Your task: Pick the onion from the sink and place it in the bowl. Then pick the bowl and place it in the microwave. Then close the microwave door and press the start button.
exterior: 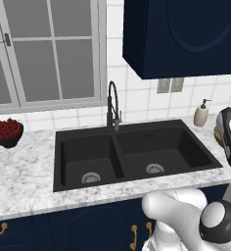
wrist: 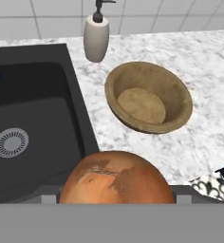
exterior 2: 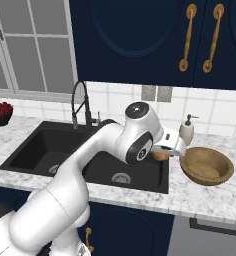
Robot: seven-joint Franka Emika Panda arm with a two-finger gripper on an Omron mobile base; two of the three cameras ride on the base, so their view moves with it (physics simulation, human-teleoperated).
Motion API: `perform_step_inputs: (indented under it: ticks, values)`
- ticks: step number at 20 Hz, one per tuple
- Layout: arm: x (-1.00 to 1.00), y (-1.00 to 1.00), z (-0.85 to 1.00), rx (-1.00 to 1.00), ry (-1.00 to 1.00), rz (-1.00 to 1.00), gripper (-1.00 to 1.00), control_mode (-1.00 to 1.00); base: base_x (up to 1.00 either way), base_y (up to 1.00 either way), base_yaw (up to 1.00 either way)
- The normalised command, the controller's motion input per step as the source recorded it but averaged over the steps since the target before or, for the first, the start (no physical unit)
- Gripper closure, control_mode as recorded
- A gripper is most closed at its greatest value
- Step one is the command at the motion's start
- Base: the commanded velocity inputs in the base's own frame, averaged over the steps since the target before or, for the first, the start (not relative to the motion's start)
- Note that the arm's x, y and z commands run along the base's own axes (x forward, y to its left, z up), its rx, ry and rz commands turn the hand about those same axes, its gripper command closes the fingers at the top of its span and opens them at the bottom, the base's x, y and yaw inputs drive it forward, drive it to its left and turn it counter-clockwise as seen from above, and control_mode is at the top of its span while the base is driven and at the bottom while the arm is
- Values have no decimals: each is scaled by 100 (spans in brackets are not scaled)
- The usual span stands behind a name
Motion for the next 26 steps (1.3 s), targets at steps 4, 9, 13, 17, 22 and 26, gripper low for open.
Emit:
perform_step_inputs:
  ticks: [4,9,13,17,22,26]
  values:
    - [10,-69,-2,5,-3,0,100,-100,0,0,0]
    - [33,-40,-13,1,0,0,100,-100,0,0,0]
    - [43,-14,-27,0,0,0,100,-100,0,0,0]
    - [51,-27,-30,0,0,0,100,-100,0,0,0]
    - [17,-39,-29,0,0,0,100,-100,0,0,0]
    - [11,-27,-29,0,0,0,100,-100,0,0,0]
